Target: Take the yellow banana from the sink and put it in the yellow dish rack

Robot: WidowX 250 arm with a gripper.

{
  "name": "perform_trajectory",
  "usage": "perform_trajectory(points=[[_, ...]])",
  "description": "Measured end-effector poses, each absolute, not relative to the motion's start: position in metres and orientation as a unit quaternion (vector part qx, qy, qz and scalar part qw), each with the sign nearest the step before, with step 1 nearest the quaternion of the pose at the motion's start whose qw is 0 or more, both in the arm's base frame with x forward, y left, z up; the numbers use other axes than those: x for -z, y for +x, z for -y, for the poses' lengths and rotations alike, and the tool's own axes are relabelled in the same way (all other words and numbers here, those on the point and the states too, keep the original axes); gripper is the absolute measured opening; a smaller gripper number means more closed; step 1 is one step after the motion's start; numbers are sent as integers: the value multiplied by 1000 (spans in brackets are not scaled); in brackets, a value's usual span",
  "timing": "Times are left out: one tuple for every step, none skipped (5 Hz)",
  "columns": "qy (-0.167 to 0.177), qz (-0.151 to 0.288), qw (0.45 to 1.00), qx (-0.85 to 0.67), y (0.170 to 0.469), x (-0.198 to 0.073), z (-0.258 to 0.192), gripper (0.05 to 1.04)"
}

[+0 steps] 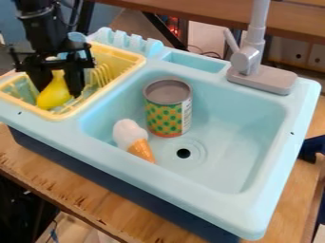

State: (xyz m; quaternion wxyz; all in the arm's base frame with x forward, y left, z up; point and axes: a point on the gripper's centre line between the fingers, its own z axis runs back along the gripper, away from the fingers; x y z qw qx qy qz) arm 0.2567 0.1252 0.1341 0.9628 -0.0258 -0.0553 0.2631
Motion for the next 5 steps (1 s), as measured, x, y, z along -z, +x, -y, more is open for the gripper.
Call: perform_trajectory(points=[[-23, 48, 963, -265, 262, -126, -133, 593], [-24, 47, 964, -262, 269, -120, -139, 593], [-35, 58, 964, -257, 275, -115, -138, 593], [-42, 73, 965, -249, 281, -115, -137, 644], [-50, 74, 964, -251, 281, -118, -133, 938]])
